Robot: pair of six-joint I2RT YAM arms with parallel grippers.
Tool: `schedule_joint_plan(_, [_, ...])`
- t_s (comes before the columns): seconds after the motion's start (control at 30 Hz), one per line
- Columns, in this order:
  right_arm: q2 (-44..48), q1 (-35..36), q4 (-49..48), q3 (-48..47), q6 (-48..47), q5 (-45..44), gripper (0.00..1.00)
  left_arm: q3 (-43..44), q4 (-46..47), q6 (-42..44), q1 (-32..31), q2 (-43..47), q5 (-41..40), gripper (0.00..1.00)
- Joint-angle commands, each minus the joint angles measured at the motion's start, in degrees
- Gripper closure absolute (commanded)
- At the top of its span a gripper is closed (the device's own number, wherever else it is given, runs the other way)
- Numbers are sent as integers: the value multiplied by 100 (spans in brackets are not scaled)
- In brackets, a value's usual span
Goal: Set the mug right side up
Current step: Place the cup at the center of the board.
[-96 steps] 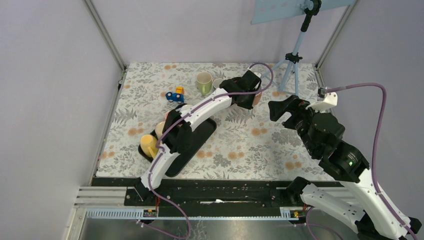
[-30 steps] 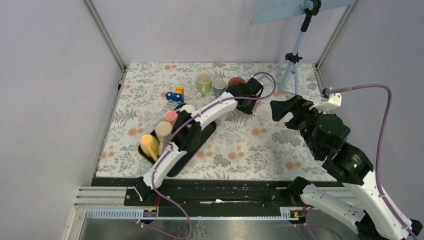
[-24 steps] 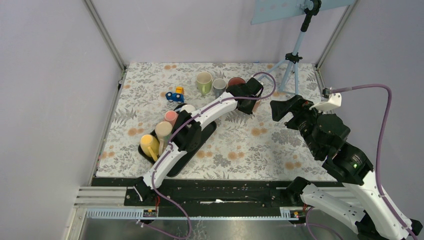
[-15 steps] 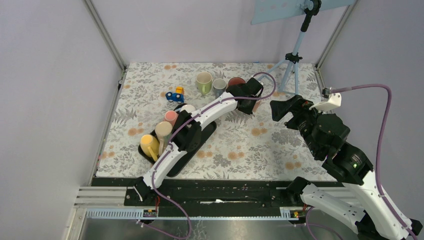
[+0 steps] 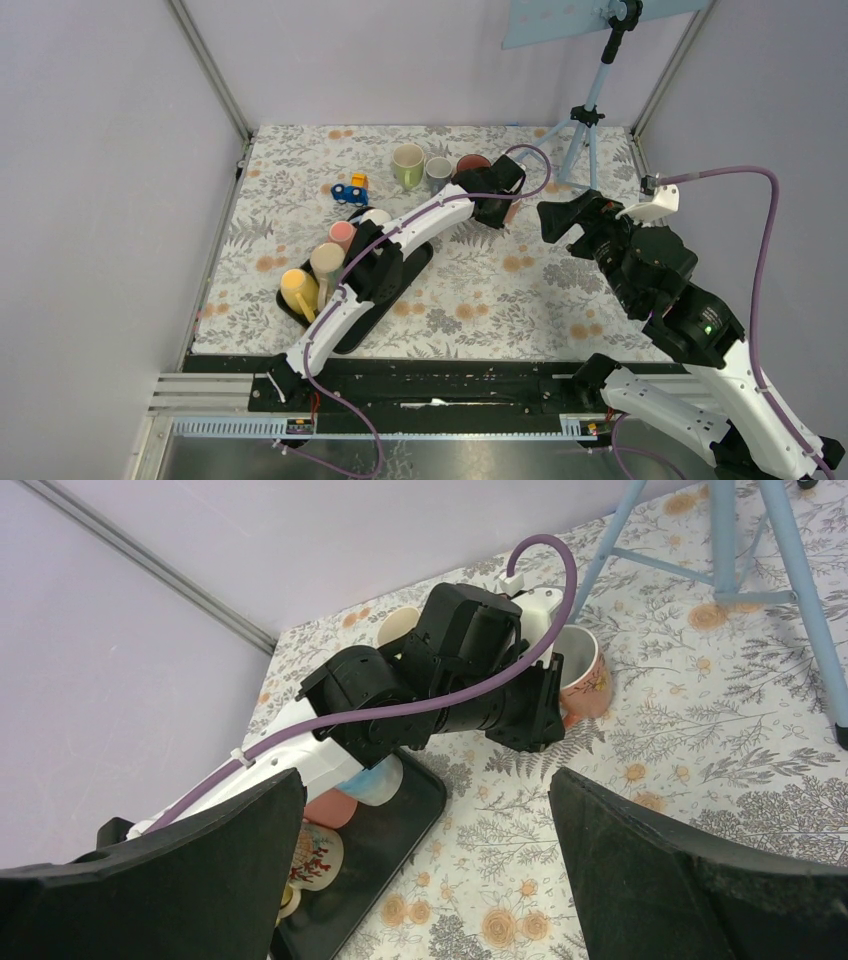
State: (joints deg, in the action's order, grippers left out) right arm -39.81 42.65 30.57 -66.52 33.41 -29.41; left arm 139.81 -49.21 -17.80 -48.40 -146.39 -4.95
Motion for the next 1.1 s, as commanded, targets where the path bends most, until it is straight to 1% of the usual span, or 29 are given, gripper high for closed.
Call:
schedule_joint_plan(0.0, [-24,16,-68,-107,60,52,0,213,527,31,36,137,-45,80])
schedule_joint_plan(0.2, [-30,15,-68,-115,52,61,0,200,527,31,39,128,-28,80])
schedule_joint_plan(0.6, [-71,15,-69,-115,73,72,0,165,529,42,47,96,10,73])
schedule_joint_plan(0.83, [-99,19,-94,-107,76,84,0,185,529,73,46,243,-42,66])
schedule_joint_plan(0.93, [-118,16,-108,-97,82,117,0,156,531,84,46,351,-75,59])
schedule_joint_plan(1.07, [-138,17,-129,-107,86,149,0,94,554,123,44,533,-168,55])
